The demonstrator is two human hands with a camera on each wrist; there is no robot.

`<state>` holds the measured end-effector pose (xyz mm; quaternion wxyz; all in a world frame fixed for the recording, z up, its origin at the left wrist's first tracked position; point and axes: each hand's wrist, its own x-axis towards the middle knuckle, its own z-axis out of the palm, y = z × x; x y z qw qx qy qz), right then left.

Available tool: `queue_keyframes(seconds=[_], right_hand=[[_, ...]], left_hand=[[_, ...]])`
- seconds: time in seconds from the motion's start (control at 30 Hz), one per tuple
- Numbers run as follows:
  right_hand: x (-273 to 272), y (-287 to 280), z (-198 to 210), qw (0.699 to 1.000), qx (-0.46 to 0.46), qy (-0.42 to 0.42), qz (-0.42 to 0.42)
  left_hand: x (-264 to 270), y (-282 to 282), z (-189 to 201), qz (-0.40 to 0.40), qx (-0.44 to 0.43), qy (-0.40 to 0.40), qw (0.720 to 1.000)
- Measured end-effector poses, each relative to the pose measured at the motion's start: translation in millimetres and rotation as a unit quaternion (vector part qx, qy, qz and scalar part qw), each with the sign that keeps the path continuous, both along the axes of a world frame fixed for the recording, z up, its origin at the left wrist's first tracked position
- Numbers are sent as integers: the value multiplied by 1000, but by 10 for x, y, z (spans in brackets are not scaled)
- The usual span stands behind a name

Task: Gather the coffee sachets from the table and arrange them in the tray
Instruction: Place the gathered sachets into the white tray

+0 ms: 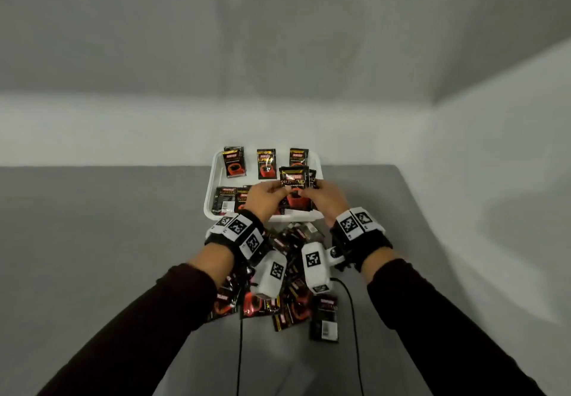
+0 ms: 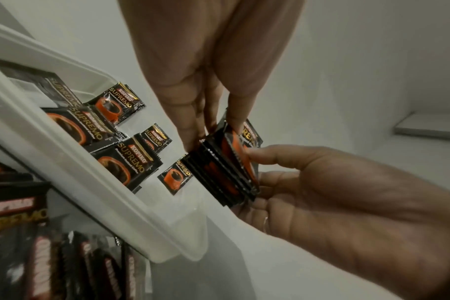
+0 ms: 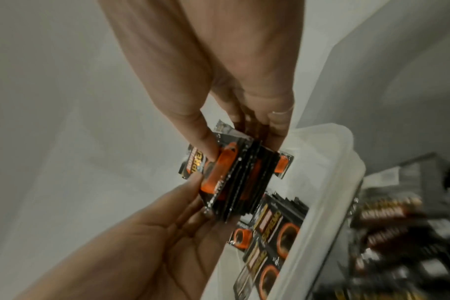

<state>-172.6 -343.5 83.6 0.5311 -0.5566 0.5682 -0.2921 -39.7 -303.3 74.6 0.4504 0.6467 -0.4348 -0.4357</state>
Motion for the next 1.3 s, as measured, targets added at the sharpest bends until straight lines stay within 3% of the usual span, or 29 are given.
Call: queue_keyframes(seconds=[0.17,0.37,0.57,0.8,0.9,1.0,1.1,1.2,1.3], right_hand=[[-25,-394,-66,989,19,133,55],[-24,-590,-243,989,-26,135,49],[55,-745,-453,970,34,226,78],[70,-801,-558,955,103,266,86],[86,-826,-580,954,110,269,78],[98,-842,-593,955,112,264,78],[91,-852,-627,962,103,240,84],[108,-850,-637,973,95,201,64],[162,-863,-628,970,102,209,66]], left_hand=[[-67,-406,-183,-10,48,-105,993],[-177,-636,-448,-22,107,-131,985],[-248,-766,-610,-44,155,-201,966],[-210,-826,-672,-91,202,-298,928],[-146,-783,-606,-106,183,-338,917],[25,-675,-526,-84,106,-361,923],[270,-591,-527,-110,36,-434,894],[423,-551,-637,-158,36,-479,863],[498,-517,-763,-159,55,-471,866]])
